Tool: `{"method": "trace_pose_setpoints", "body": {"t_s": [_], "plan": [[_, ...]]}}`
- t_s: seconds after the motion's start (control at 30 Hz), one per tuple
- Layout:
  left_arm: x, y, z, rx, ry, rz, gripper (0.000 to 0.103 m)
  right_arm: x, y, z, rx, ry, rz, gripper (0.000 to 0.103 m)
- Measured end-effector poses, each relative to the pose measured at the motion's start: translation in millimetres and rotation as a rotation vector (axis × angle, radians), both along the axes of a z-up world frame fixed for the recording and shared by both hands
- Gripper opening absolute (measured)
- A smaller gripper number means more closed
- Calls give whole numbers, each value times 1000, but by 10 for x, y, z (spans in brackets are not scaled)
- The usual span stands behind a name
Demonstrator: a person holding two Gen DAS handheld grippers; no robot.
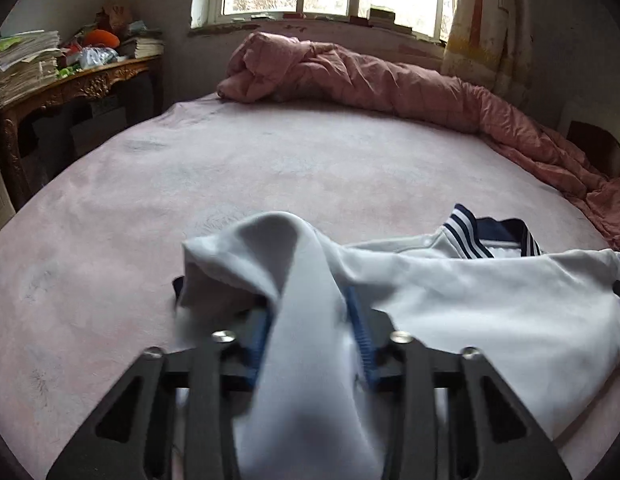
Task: Fold large clothes
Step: 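Grasp the white jacket hem with both tools and lift it, then fold the white hem over the navy sleeves toward the collar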
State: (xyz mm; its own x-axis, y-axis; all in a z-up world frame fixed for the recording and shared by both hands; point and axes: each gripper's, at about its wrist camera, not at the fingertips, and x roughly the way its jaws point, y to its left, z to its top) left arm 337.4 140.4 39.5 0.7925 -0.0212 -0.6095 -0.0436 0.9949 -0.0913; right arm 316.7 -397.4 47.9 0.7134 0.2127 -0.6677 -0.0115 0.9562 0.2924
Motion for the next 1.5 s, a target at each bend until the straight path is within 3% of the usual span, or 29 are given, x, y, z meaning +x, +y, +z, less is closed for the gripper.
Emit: {"method": "trace_pose_setpoints", "body": {"t_s": [0.03,0.1,0.17,0.23,0.3,0.47,0.6,0.63,0.67,0.73,0.77,0.8,0.83,0.87,0.93,1.0,1.13,1.2,1.23,1.27,1.33,1.37,1.5], "plan": [[-49,12,44,-11,-37,3,24,-74,74,102,-74,-71,-32,7],[-170,-6,153,-5,-122,13,23,-241,218,299,-187,-227,-47,7],[-279,-83,258,46,-210,26,23,-306,280,394,-217,-277,-89,7],[-300,-120,289,71,-241,39,23,-268,230,394,-188,-266,-128,7],[-184,-112,242,88,-218,42,24,-171,174,323,-197,-225,-144,7],[241,-96,-59,95,-36,51,27,183,123,-100,-253,-6,-157,7],[226,-19,-101,61,-9,80,42,80,41,-70,-209,-30,-169,10],[187,-21,-76,66,-28,88,49,41,21,-56,-201,-38,-176,15],[119,-31,-42,86,-57,113,67,12,10,-38,-199,-42,-187,21],[-101,-65,79,124,-169,152,92,-89,-20,21,-208,-70,-243,54],[-243,-89,153,123,-240,140,95,-139,-23,80,-208,-100,-260,63],[-369,-112,225,117,-299,114,96,-200,-23,169,-206,-140,-274,64],[-453,-138,294,108,-331,87,99,-255,-8,246,-204,-172,-279,66],[-499,-161,356,95,-340,62,103,-318,2,323,-194,-206,-276,75],[-532,-207,444,39,-314,-16,103,-479,48,469,-140,-284,-261,93],[-510,-320,482,-10,-239,-113,103,-576,117,547,-79,-320,-221,94],[-439,-691,388,-54,-96,-287,100,-582,461,562,-22,-287,-27,103],[-421,-878,271,-78,-46,-356,82,-544,687,497,-30,-233,68,98],[-383,-946,199,-74,-6,-370,62,-517,809,444,-34,-188,130,59],[-357,-1010,131,-74,32,-385,40,-476,944,379,-32,-132,191,28],[-357,-1089,30,-78,72,-381,28,-450,1069,238,12,-74,232,23],[-390,-1128,6,-65,74,-374,28,-425,1128,165,34,-35,252,17],[-405,-1225,-28,-30,101,-349,28,-416,1287,0,-9,26,232,17]]}}
